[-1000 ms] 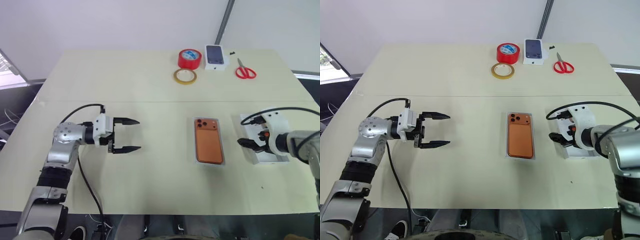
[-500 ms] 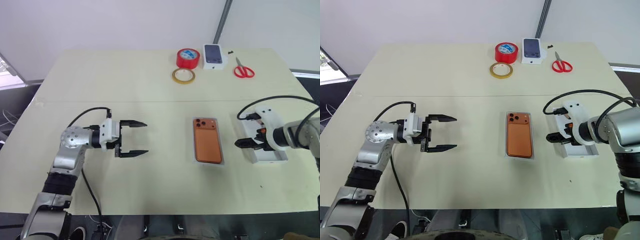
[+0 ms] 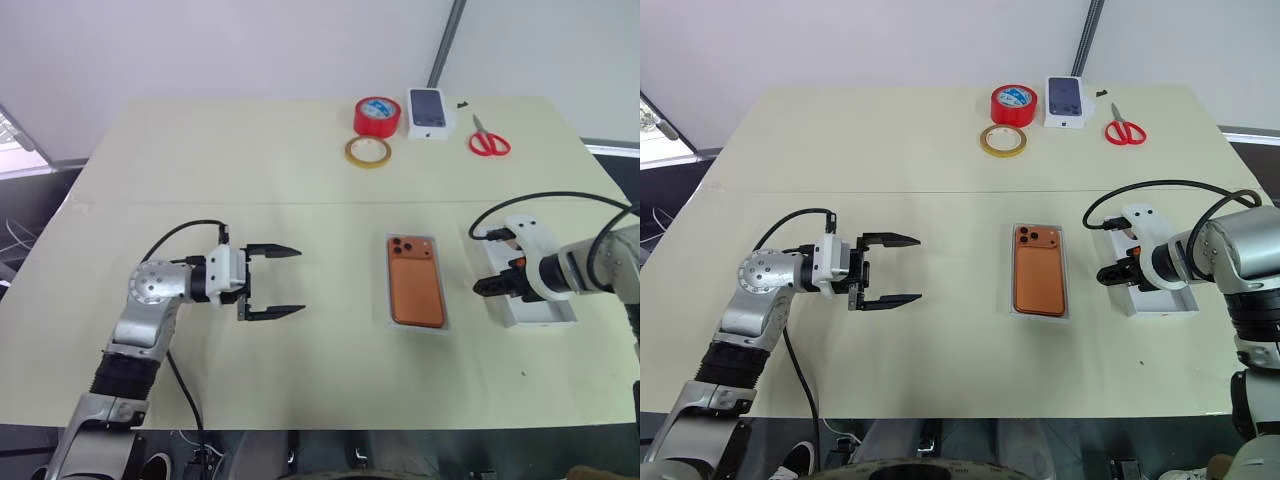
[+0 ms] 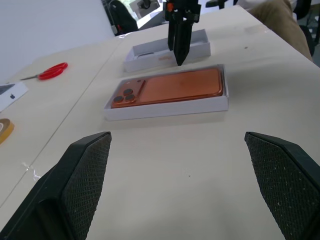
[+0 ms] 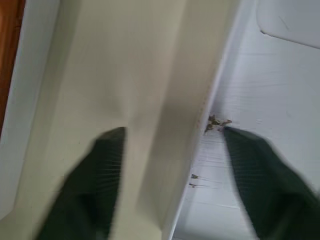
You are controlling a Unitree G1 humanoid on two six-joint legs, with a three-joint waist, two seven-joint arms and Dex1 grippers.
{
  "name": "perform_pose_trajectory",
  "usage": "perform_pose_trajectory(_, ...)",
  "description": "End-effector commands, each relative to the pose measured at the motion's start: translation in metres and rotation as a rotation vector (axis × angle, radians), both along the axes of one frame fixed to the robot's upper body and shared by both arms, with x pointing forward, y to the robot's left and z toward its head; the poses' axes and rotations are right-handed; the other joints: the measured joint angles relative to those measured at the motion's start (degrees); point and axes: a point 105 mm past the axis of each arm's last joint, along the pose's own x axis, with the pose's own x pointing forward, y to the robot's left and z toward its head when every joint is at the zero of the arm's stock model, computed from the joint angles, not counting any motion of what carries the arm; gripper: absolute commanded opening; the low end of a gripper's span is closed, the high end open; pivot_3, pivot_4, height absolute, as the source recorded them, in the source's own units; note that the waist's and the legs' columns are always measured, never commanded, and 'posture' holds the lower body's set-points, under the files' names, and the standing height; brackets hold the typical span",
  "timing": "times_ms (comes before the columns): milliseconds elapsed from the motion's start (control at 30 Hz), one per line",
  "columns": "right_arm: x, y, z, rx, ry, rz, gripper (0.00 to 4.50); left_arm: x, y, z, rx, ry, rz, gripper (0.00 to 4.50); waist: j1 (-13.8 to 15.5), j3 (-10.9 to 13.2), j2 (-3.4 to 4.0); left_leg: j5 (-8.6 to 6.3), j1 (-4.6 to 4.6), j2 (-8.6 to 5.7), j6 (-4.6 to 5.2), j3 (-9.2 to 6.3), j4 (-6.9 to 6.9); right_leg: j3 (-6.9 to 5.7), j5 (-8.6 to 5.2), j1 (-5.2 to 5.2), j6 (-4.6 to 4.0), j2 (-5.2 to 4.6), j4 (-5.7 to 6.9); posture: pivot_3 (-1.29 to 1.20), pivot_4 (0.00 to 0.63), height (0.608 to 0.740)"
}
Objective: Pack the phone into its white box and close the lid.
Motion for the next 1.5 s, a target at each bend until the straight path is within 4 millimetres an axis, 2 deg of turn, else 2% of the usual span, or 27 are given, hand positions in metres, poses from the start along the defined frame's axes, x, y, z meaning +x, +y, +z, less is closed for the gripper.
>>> perform_pose_trajectory(33, 0.003, 0.003, 0.007, 0.005, -0.02, 0.006, 1.1, -0.004, -0.005, 0.007, -0.01, -0.039, -0.018, 4.5, -0.04, 0.0, 0.0, 0.0, 0.0, 0.0, 0.0, 0.0, 0.0, 0.0, 0.0, 0.0, 0.0, 0.0, 0.0, 0.0, 0.15, 0.74)
perform_pose_trajectory(100, 0.005, 0.0, 0.005, -0.001, -0.02, -0.016, 0.04, -0.004, -0.006, 0.007, -0.012, -0.039, -0.016, 4.5, -0.1, 0.0, 0.0, 0.0, 0.0, 0.0, 0.0, 0.0, 0.0, 0.0, 0.0, 0.0, 0.0, 0.0, 0.0, 0.0, 0.15, 0.74)
perform_pose_trajectory(333, 0.004, -0.002, -0.004, 0.051, -0.01, -0.071, 0.04, -0.001, -0.005, 0.005, -0.009, -0.014, 0.005, 4.5, -0.53, -0.02, -0.03, 0.0, 0.02, 0.0, 0.0, 0.0, 0.01, 0.0, 0.0, 0.04, 0.0, 0.0, 0.0, 0.0, 0.15, 0.74)
perform_pose_trajectory(667, 0.001, 0.011, 0.0, 0.164, -0.059, -0.048, 0.04, 0.003, -0.009, 0.005, -0.003, 0.022, 0.008, 4.5, -0.94, -0.02, -0.03, 0.0, 0.02, 0.01, 0.01, 0.0, 0.0, 0.0, 0.0, 0.04, 0.0, 0.01, 0.01, 0.0, 0.15, 0.74)
perform_pose_trajectory(867, 0.012, 0.01, 0.017, 0.193, -0.153, -0.083, 0.04, 0.007, -0.008, 0.008, -0.007, 0.023, 0.015, 4.5, -1.11, -0.01, -0.02, 0.0, 0.02, 0.01, 0.01, 0.0, 0.0, 0.0, 0.0, 0.04, 0.0, 0.02, 0.02, 0.0, 0.15, 0.74)
perform_pose_trajectory(1067, 0.024, 0.007, 0.036, 0.313, -0.295, -0.178, 0.04, 0.011, -0.006, 0.008, -0.017, 0.047, 0.038, 4.5, -0.97, -0.01, -0.02, 0.0, 0.01, 0.01, 0.01, 0.01, 0.0, 0.0, 0.01, 0.04, 0.01, 0.01, 0.02, 0.0, 0.15, 0.74)
perform_pose_trajectory(1133, 0.03, 0.019, 0.048, 0.462, -0.36, -0.171, 0.04, 0.012, -0.005, 0.009, -0.022, 0.051, 0.049, 4.5, -1.04, -0.01, -0.02, 0.0, 0.01, 0.01, 0.01, 0.01, 0.0, 0.0, 0.01, 0.02, 0.01, 0.02, 0.04, 0.0, 0.15, 0.74)
perform_pose_trajectory(1233, 0.028, 0.048, 0.064, 0.606, -0.432, -0.046, 0.04, 0.016, -0.004, 0.011, -0.039, 0.051, 0.069, 4.5, -0.96, -0.01, -0.01, 0.0, 0.01, 0.02, 0.01, 0.0, -0.01, -0.01, 0.01, 0.02, 0.01, 0.04, 0.05, 0.0, 0.15, 0.74)
perform_pose_trajectory(1367, 0.027, 0.075, 0.1, 0.884, -0.61, 0.028, 0.04, 0.025, -0.006, 0.017, -0.126, 0.05, 0.126, 4.5, -0.99, 0.0, 0.0, 0.0, 0.0, 0.01, 0.01, 0.02, -0.01, 0.0, 0.01, 0.01, 0.02, 0.04, 0.08, 0.0, 0.15, 0.74)
perform_pose_trajectory(1500, 0.017, 0.093, 0.104, 1.009, -0.68, 0.045, 0.04, 0.032, -0.005, 0.015, -0.166, 0.057, 0.188, 4.5, -0.81, 0.0, 0.0, 0.0, 0.0, 0.01, 0.01, 0.0, -0.04, -0.01, 0.01, -0.05, 0.02, 0.03, 0.19, 0.0, 0.15, 0.74)
